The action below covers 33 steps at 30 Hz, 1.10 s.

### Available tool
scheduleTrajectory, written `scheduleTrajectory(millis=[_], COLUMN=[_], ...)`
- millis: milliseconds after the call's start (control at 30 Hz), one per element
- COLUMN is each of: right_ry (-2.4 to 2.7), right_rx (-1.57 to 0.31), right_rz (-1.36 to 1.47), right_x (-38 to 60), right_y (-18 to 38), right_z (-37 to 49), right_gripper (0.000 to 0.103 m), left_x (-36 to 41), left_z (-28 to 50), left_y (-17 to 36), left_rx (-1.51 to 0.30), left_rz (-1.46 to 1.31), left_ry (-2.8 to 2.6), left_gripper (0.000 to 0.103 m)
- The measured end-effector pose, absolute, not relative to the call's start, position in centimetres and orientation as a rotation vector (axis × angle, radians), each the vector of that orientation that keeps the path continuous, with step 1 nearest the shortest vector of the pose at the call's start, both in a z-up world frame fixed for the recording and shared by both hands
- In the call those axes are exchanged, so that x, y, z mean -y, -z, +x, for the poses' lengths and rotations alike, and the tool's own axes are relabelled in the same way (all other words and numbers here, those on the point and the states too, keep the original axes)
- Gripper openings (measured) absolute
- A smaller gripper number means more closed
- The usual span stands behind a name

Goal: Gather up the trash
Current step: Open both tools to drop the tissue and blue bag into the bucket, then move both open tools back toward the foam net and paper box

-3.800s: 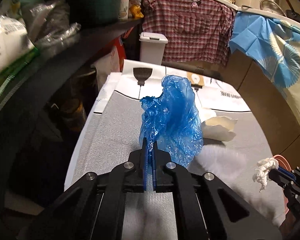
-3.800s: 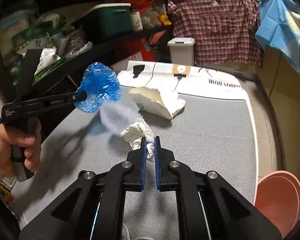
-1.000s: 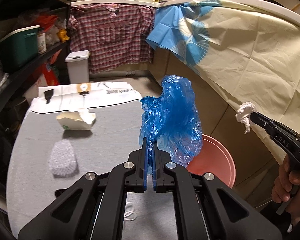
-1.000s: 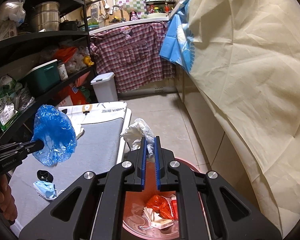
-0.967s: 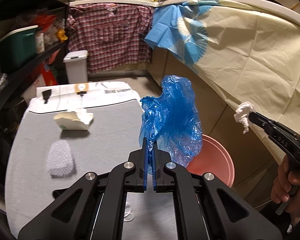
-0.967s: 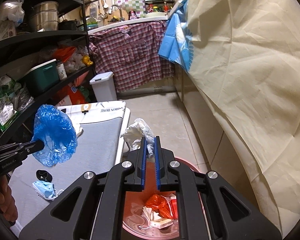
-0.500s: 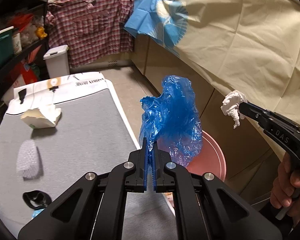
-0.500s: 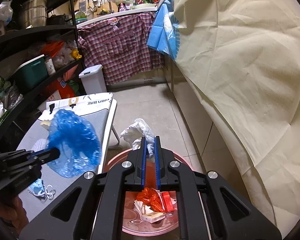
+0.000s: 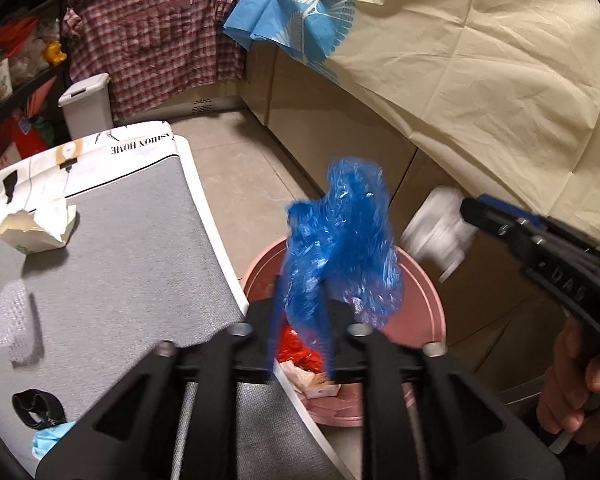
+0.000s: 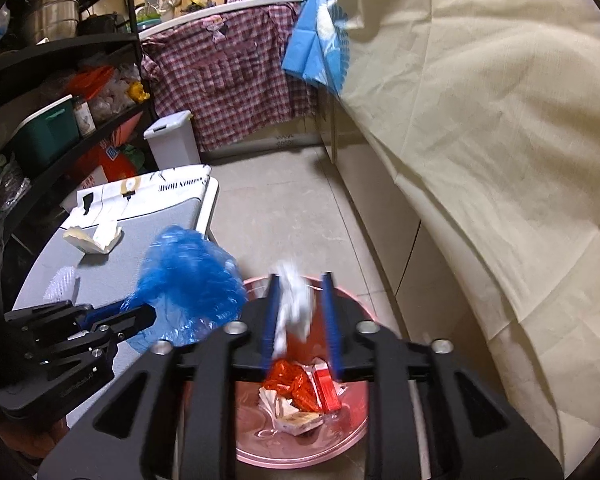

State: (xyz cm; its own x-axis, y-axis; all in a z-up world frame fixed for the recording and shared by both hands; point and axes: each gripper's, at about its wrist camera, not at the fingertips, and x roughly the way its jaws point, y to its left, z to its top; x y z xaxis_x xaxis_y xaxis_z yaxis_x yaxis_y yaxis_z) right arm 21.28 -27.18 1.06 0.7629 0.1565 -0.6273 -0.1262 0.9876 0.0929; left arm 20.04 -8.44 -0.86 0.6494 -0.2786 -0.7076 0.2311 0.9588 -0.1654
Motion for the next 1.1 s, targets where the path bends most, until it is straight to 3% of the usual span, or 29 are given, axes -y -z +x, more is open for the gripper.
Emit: scheduleTrajectory(millis=[133,533,1100], right_ry=[-0.141,-0.169,-0.294], right_rx=[-0.682,-0.656,-0.606], right_rz=[0.046,0.028,0.017], right_x=[27.2,26.0,20.5], right_y=[-1.0,-1.5,-2.7], right_z=[21.3,20.7,20.0], right_gripper=[0.041,0.041,0.040], left_x=[8.0,4.0,-12.4], left_z=[19.8,18.0,15.9], left_y=[0.7,-0.7,-2.7], left_rx=[-0.806,-0.757,-0.719], left_rz=[-0.078,-0.089,-0.192], left_ry=[0.301,0.257,-0.040], left_gripper=[0.029,0.029,0.029])
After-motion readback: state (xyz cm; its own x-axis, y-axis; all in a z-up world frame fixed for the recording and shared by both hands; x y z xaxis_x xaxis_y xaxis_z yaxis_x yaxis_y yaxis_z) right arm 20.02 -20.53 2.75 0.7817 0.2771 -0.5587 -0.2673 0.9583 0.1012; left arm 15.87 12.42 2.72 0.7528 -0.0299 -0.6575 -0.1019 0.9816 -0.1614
